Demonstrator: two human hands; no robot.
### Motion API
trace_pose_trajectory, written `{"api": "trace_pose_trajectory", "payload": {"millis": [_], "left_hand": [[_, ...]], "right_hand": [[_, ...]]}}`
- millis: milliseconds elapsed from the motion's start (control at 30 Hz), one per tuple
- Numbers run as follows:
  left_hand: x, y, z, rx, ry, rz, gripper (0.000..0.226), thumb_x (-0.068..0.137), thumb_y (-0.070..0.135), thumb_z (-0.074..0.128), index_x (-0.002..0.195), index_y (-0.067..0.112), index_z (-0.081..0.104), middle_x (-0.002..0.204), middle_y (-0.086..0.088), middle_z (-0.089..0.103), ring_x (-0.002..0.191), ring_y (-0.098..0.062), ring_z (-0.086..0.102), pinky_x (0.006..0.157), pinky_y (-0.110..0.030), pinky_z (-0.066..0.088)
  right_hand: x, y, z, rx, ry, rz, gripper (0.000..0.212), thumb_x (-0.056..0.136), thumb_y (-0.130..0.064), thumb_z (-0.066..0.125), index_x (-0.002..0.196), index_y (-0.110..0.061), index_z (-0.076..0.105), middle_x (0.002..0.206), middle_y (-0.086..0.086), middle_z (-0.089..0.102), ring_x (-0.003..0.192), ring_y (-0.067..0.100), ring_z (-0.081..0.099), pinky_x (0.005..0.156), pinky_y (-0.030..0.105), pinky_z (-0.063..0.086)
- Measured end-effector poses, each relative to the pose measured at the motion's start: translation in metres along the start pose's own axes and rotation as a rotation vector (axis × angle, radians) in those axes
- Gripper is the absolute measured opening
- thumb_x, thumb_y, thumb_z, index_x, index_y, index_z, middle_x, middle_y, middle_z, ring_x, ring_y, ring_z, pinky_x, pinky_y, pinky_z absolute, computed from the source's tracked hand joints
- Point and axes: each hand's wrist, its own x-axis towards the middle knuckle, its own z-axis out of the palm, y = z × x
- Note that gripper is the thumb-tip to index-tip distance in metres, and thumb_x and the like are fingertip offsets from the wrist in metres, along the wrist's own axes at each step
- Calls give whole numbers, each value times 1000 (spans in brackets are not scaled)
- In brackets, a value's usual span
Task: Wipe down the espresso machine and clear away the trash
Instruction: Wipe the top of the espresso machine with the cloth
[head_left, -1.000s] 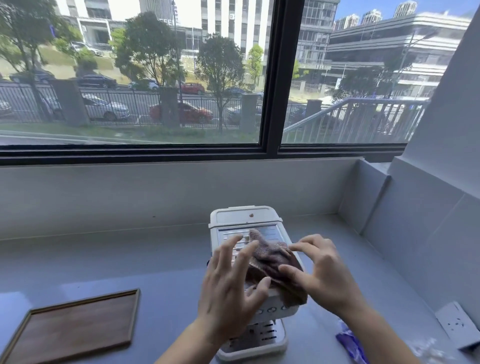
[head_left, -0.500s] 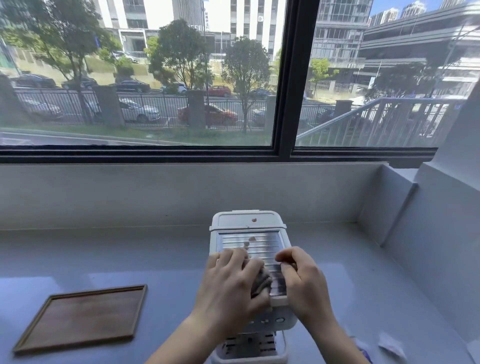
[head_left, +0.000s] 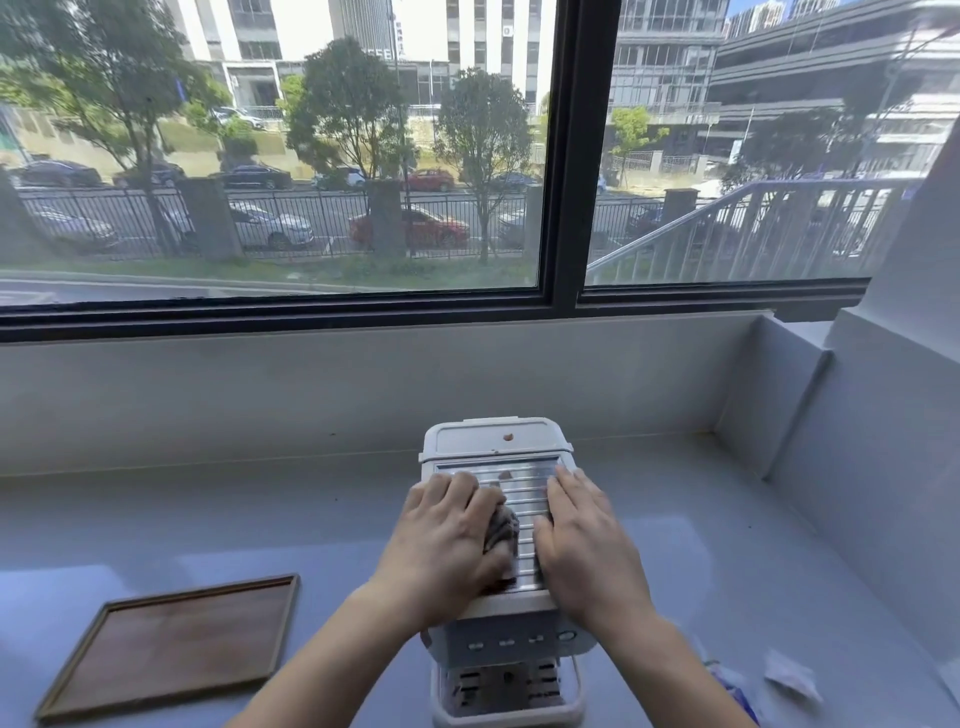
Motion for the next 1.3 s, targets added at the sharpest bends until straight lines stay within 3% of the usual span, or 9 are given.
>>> {"api": "trace_pose_trajectory", "payload": {"millis": [167, 333, 533, 767, 867, 967, 1100, 1300], "left_hand": [[19, 5, 7, 83, -18, 31, 44, 87, 58, 30, 113, 26, 46, 114, 2, 45, 112, -24, 38, 100, -39, 29], [27, -11, -3, 97, -5, -98, 35, 90, 54, 42, 107, 24, 47, 113, 2, 47, 112, -25, 39, 95, -40, 31], [13, -2, 3, 12, 3, 219, 32, 87, 54, 42, 96, 24, 48, 100, 4, 47, 98, -22, 41, 89, -38, 33], [61, 9, 5, 26, -100, 111, 37, 93, 51, 43, 114, 21, 49, 119, -3, 47, 119, -27, 36, 102, -42, 27], [51, 10, 2, 33, -61, -10, 34, 91, 51, 42, 108, 23, 47, 115, -1, 46, 116, -24, 35, 99, -41, 27], [12, 1, 5, 28, 42, 56, 30, 87, 53, 39, 99, 26, 45, 105, 5, 45, 105, -21, 38, 92, -37, 30], [3, -11, 4, 33, 43, 38, 31, 86, 55, 37, 99, 29, 46, 102, 7, 44, 105, -19, 38, 91, -36, 29], [61, 13, 9, 57, -72, 7, 34, 93, 50, 41, 109, 21, 48, 116, -4, 47, 117, -27, 35, 97, -43, 25]], "right_hand": [[-3, 1, -3, 125, 58, 63, 54, 98, -8, 33, 151, -15, 33, 160, -2, 28, 148, 11, 20, 118, 20, 12], [-5, 0, -1, 160, 73, 87, 56, 95, -7, 33, 151, -16, 32, 159, -2, 31, 147, 12, 23, 118, 26, 21], [-4, 0, 0, 179, 93, 102, 60, 92, -4, 33, 151, -16, 31, 158, 0, 33, 146, 13, 25, 117, 28, 24], [-6, 1, 1, 165, 132, 111, 56, 93, -3, 34, 148, -16, 37, 154, 0, 40, 142, 15, 33, 113, 29, 29], [-6, -1, 0, 172, 136, 112, 56, 93, -4, 33, 147, -17, 38, 152, 0, 42, 141, 16, 36, 111, 32, 34], [-7, -1, 0, 149, 137, 89, 55, 91, -4, 31, 144, -17, 40, 151, 1, 44, 140, 17, 37, 108, 32, 37], [-6, -2, 4, 63, 101, 60, 55, 94, -9, 33, 148, -18, 35, 158, 0, 34, 147, 13, 24, 115, 26, 25], [-6, 0, 4, 43, 87, 58, 54, 96, -10, 35, 149, -15, 37, 158, 0, 33, 148, 13, 24, 117, 22, 16]]}}
